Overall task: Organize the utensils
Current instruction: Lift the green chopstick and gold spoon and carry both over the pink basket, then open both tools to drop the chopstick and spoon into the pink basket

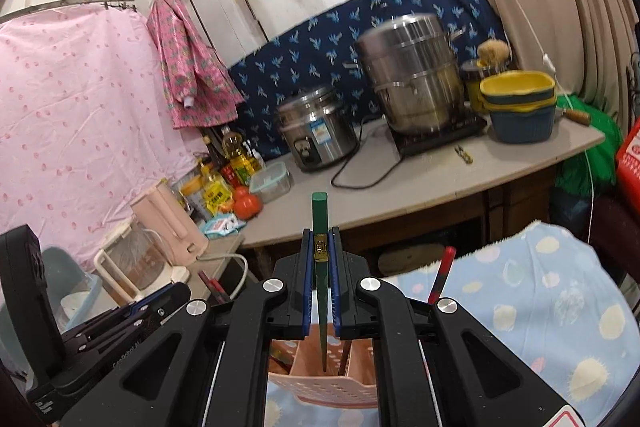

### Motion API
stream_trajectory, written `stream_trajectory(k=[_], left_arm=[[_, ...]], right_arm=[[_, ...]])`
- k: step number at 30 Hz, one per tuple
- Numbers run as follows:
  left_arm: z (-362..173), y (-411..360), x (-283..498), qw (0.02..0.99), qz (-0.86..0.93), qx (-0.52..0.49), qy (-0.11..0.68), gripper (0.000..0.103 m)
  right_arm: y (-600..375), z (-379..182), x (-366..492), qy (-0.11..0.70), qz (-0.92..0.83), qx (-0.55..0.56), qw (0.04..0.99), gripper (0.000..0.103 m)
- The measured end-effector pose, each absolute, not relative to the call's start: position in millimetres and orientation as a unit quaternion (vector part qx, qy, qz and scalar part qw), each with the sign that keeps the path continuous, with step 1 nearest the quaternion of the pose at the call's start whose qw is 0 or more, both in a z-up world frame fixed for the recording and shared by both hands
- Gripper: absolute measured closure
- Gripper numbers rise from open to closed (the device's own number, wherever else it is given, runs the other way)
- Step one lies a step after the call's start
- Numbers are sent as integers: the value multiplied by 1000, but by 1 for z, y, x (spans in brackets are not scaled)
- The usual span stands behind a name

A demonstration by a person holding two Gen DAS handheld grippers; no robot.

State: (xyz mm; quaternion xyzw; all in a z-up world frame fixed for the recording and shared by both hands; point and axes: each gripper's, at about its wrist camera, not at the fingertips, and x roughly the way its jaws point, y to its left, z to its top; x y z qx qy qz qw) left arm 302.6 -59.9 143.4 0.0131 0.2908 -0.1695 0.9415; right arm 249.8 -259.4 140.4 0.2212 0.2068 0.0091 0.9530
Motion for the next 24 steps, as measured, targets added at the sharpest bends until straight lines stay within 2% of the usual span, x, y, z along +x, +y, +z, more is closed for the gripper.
stream_trajectory(k=[6,8,10,11,12,18,24], left_arm=[[116,-61,311,935,-164,12,313,93],[111,-60,310,937,-157,12,312,93],[107,-61,309,939,-147,17,312,84],[106,-61,308,939,-144,18,311,75],[104,-60,308,939,-145,16,312,72],[97,-63,295,940,-136,30,310,63],[94,-62,281,940,-129,35,313,63]], right_arm=[[-251,112,258,237,19,217,947,95],[-250,107,257,242,19,215,946,92],[-249,103,254,243,14,215,946,85],[-249,102,253,243,13,215,946,78],[-249,100,251,244,12,215,945,75],[-244,90,237,257,11,201,945,75],[-238,85,224,268,17,193,944,75]])
